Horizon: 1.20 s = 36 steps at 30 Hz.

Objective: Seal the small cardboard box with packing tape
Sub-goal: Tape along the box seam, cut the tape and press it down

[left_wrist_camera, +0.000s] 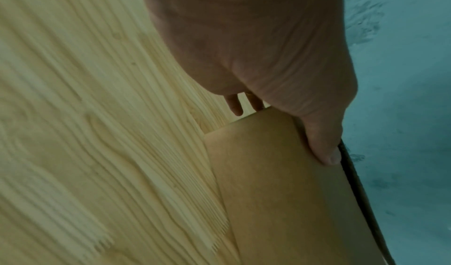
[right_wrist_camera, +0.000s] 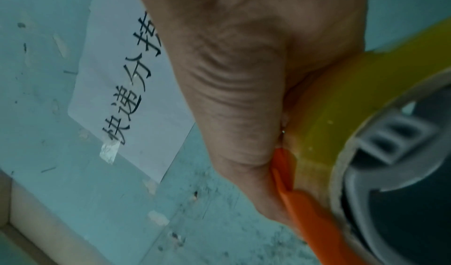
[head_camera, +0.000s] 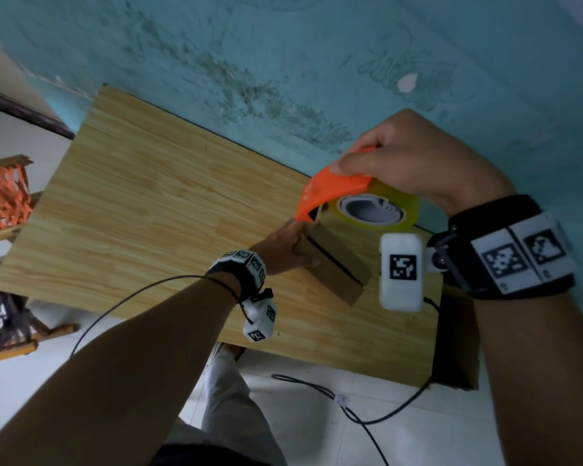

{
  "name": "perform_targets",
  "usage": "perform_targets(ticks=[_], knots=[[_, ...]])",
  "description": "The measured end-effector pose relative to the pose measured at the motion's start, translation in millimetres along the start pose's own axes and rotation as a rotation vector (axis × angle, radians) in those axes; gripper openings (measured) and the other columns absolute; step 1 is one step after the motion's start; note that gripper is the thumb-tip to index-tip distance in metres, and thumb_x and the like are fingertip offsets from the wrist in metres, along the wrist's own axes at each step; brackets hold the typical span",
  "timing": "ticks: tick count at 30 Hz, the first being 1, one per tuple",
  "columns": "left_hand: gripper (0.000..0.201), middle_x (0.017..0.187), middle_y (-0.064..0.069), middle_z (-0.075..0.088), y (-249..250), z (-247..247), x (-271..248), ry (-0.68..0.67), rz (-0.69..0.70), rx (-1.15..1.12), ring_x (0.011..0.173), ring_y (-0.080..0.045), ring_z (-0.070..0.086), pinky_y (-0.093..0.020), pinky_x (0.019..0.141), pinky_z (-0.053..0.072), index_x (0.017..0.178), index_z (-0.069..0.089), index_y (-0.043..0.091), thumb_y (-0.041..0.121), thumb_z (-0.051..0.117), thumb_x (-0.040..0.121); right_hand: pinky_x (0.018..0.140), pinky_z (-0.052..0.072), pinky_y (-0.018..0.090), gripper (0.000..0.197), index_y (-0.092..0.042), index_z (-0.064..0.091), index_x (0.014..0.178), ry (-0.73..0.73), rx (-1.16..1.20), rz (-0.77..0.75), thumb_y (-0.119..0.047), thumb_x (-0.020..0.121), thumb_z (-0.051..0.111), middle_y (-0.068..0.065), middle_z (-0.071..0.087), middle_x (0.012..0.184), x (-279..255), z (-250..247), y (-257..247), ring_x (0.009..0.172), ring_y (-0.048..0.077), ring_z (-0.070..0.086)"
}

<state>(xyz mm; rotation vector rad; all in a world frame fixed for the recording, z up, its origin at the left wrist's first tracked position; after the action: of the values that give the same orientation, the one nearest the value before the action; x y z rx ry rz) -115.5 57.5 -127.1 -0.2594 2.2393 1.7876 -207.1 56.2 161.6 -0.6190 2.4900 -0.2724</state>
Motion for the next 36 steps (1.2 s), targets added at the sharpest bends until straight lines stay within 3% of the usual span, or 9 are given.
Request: perform_targets(ticks=[5, 9, 12, 16, 20, 23, 29, 32, 36], knots=[[0.078, 0.135, 0.012, 0.044, -7.3, 1.9, -4.7, 0.032, -0.014, -0.007, 0.119, -0.022, 0.057, -0.042, 0.097, 0.054, 0.147, 0.036, 0.041, 0.043, 0.083, 0.086, 0.09, 0.061, 0.045, 0.026, -0.022, 0.089, 0.091, -0.021, -0.028, -0.052, -0.046, 0.083, 0.088, 0.0, 0.082, 0.094, 3.3, 13.9, -20.6, 0.094, 0.018, 0.076], [0.073, 0.14, 0.002, 0.047, -6.8, -16.2, -9.5, 0.09, -0.016, 0.081, 0.121, -0.024, 0.057, -0.039, 0.093, 0.048, 0.149, 0.041, 0.027, 0.046, 0.079, 0.09, 0.087, 0.062, 0.041, 0.025, -0.023, 0.089, 0.091, 0.02, 0.007, -0.059, -0.045, 0.082, 0.088, 0.0, 0.084, 0.093, -1.6, 5.0, -24.8, 0.094, 0.018, 0.078], [0.069, 0.145, 0.002, 0.045, -7.6, -29.1, -18.5, 0.119, 0.009, 0.074, 0.125, -0.026, 0.061, -0.046, 0.098, 0.055, 0.142, 0.041, 0.033, 0.045, 0.082, 0.088, 0.082, 0.059, 0.03, 0.026, -0.024, 0.089, 0.098, 0.083, 0.075, -0.075, -0.045, 0.084, 0.087, -0.002, 0.084, 0.094, -9.8, -20.6, -33.6, 0.092, 0.013, 0.078], [0.07, 0.145, 0.001, 0.046, -8.0, -34.5, -27.9, 0.153, -0.014, 0.081, 0.126, -0.022, 0.057, -0.049, 0.103, 0.054, 0.145, 0.041, 0.033, 0.047, 0.081, 0.089, 0.091, 0.061, 0.039, 0.027, -0.024, 0.088, 0.097, 0.085, 0.027, -0.088, -0.046, 0.082, 0.087, -0.001, 0.084, 0.096, -11.9, -32.9, -36.6, 0.093, 0.015, 0.078], [0.076, 0.147, -0.003, 0.043, -6.1, -29.2, -31.5, 0.181, -0.053, 0.011, 0.135, -0.028, 0.053, -0.053, 0.11, 0.051, 0.152, 0.039, 0.032, 0.048, 0.08, 0.09, 0.082, 0.058, 0.029, 0.025, -0.024, 0.088, 0.095, 0.056, 0.056, -0.038, -0.045, 0.081, 0.089, 0.0, 0.084, 0.096, -8.6, -21.3, -21.3, 0.091, 0.011, 0.077], [0.076, 0.15, -0.007, 0.042, -2.3, -22.1, -29.9, 0.176, -0.08, -0.017, 0.141, -0.027, 0.045, -0.044, 0.116, 0.044, 0.157, 0.039, 0.027, 0.04, 0.078, 0.094, 0.079, 0.055, 0.025, 0.023, -0.024, 0.088, 0.095, 0.036, 0.072, -0.018, -0.043, 0.082, 0.088, 0.001, 0.085, 0.097, -10.7, -14.5, -11.9, 0.088, 0.01, 0.076], [0.071, 0.143, 0.007, 0.044, -4.1, -8.6, -15.4, 0.201, -0.001, -0.163, 0.134, -0.012, 0.043, -0.032, 0.112, 0.044, 0.149, 0.049, 0.028, 0.028, 0.086, 0.088, 0.102, 0.059, 0.041, 0.024, -0.027, 0.089, 0.094, 0.021, 0.086, 0.019, -0.046, 0.08, 0.089, -0.006, 0.085, 0.094, -21.6, -13.9, 4.1, 0.097, 0.014, 0.079], [0.069, 0.138, 0.004, 0.048, -13.1, -5.5, -10.5, 0.263, 0.009, -0.281, 0.123, -0.008, 0.048, -0.005, 0.091, 0.044, 0.136, 0.048, 0.032, 0.014, 0.09, 0.084, 0.104, 0.06, 0.048, 0.026, -0.03, 0.089, 0.093, 0.022, 0.103, 0.014, -0.05, 0.076, 0.088, -0.006, 0.085, 0.089, -29.0, -18.9, 6.9, 0.095, 0.018, 0.08], [0.062, 0.129, -0.001, 0.057, -17.3, -6.9, -5.1, 0.283, 0.062, -0.325, 0.11, 0.013, 0.056, -0.001, 0.081, 0.045, 0.128, 0.055, 0.014, 0.006, 0.092, 0.079, 0.103, 0.061, 0.051, 0.028, -0.03, 0.089, 0.093, 0.049, 0.131, -0.001, -0.051, 0.074, 0.087, -0.004, 0.085, 0.087, -37.7, -29.6, 6.1, 0.093, 0.022, 0.081]])
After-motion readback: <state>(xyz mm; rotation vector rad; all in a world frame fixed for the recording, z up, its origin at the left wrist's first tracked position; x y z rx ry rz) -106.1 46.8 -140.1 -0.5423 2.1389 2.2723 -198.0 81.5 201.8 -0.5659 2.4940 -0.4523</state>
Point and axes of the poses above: each hand's wrist, its own x-axis towards the middle knuckle, its own z-axis out of the palm, y = z × x, the point moved 9 cm from there along x, towards the middle knuckle
